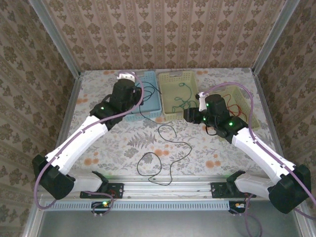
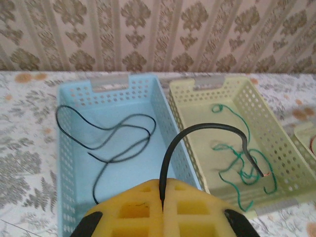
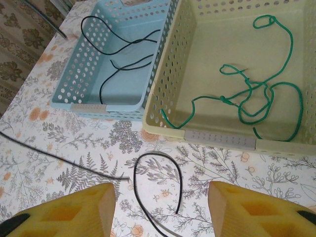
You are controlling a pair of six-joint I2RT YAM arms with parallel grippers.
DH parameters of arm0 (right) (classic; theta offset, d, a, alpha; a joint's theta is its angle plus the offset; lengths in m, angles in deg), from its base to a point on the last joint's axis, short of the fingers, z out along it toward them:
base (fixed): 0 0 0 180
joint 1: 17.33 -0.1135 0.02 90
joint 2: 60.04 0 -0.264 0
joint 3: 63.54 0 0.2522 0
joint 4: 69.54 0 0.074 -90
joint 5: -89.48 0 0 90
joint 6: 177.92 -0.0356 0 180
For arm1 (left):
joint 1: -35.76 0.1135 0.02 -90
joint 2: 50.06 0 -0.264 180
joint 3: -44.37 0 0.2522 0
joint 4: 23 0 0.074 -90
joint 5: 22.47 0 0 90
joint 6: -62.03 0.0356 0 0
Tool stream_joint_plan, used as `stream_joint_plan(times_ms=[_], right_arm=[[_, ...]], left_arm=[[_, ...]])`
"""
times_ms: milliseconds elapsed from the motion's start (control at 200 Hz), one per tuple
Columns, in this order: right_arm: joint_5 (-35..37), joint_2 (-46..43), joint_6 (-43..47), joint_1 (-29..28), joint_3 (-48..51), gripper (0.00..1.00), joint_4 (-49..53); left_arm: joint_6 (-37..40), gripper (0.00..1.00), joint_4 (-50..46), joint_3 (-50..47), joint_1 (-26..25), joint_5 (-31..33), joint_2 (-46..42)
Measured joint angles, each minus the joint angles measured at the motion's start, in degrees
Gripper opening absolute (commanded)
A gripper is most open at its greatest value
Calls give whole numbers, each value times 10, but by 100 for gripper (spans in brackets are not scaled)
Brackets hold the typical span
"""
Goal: Untangle the cables
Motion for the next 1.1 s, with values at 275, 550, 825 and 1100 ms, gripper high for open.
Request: stream_joint_plan(times_ms=[275, 550, 825, 1100], right_arm=[[0, -3, -1, 1, 5, 54, 0], [0, -3, 1, 1, 5, 54, 1], [-12, -2, 13, 3, 3, 54, 16], [-11, -5, 14, 8, 4, 55, 28]], left_arm=[[48, 0, 23, 82, 88, -10, 2], [81, 0, 64, 126, 155, -27, 148], [87, 70, 53, 118, 147, -32, 286], [173, 86, 23, 16, -6, -189, 175]])
